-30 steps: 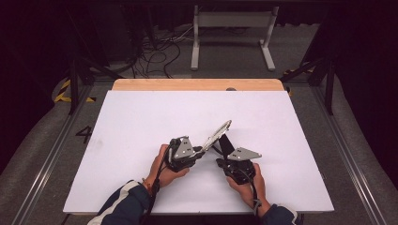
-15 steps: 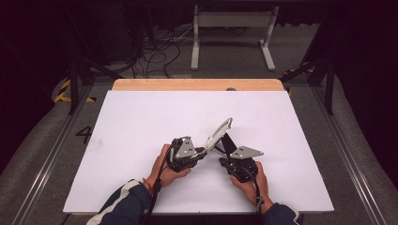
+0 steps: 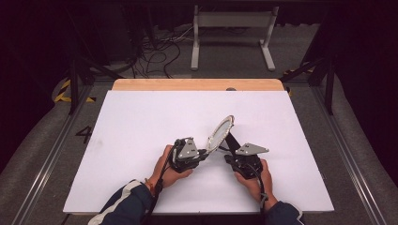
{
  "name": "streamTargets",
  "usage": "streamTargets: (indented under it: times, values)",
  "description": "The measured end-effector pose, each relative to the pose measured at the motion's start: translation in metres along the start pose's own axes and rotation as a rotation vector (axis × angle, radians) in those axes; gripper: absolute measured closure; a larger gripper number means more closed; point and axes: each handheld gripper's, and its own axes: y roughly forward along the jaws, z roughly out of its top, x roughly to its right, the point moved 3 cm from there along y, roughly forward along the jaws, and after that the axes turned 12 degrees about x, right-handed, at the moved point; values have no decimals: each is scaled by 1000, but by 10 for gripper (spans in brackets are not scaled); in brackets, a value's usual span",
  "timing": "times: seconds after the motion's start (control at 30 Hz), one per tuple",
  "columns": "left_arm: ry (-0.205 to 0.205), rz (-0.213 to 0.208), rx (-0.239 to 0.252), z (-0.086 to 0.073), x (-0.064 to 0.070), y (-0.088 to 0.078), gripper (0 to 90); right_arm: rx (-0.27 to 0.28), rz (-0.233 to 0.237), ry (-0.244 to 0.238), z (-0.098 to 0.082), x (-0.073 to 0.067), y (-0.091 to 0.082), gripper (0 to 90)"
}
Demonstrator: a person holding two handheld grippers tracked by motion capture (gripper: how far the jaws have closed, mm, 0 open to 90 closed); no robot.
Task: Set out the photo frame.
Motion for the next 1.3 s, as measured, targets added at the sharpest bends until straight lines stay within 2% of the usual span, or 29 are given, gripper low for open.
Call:
streamTargets:
  times: [0.17, 0.83, 1.3]
  values:
    - [-2, -5, 3, 1, 0, -1, 799, 2, -11, 11, 0, 8, -1, 898]
    - [2, -16, -3, 0, 0, 0, 795, 1, -25, 13, 2, 17, -1, 891]
    - [1, -8, -11, -1, -1, -1, 799, 3, -42, 18, 3, 24, -1, 882]
